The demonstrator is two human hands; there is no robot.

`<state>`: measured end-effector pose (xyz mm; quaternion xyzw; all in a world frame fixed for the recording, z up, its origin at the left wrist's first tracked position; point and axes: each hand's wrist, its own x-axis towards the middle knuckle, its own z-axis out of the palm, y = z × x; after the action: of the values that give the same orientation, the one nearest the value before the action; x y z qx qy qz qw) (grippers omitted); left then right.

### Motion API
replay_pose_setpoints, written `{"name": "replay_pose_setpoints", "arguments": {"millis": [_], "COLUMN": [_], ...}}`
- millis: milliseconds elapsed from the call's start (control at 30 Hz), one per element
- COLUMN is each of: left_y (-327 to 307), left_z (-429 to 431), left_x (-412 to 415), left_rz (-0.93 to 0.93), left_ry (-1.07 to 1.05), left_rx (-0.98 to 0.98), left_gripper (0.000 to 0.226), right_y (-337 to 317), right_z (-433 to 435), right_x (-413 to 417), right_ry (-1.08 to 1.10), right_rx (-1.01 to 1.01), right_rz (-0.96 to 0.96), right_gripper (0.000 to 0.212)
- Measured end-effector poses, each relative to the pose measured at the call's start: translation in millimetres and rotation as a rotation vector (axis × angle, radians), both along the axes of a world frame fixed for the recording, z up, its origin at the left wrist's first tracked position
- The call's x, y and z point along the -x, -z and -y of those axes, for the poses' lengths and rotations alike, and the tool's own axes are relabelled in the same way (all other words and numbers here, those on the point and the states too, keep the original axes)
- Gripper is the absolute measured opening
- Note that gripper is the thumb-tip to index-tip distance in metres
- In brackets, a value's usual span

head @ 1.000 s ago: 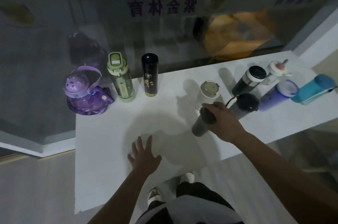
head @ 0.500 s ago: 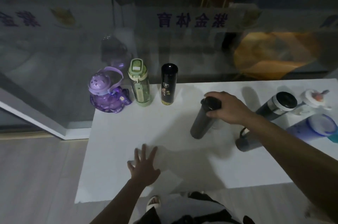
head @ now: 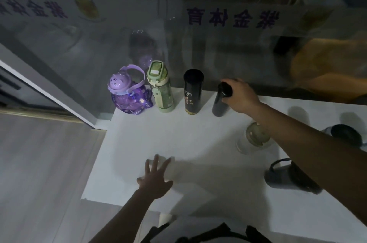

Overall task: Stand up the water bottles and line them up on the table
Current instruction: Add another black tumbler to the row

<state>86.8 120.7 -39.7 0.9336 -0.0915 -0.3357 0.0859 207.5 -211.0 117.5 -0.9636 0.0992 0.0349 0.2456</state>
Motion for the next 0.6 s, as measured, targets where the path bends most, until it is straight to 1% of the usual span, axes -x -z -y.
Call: {"name": "replay_pose_setpoints", "arguments": {"millis": [200,400,600], "left_y": [0.3,-0.2,-2.4], "left_z": [2.7,4.2,3.3], "left_x": [5.3,9.2,9.1], "left_rz": [0.045,0.063,0.055], "left_ry": [-0.005,-0.015,0.008], "left_rx": [-0.028,-0.026,-0.033], "left_gripper": [0.082,0.084,0.084], "right_y": [6.7,8.4,6.7], "right_z": [5.9,6.5,3.1], "right_x": [-10.2,-13.1,-15.2], "right_ry": [-0.038,-0.081,-0.059], "right_rx": [-0.016,0.01,0.037], "right_rz": [-0.029,-0.049,-0.063], "right_gripper": [0.067,0.066,0.065]}}
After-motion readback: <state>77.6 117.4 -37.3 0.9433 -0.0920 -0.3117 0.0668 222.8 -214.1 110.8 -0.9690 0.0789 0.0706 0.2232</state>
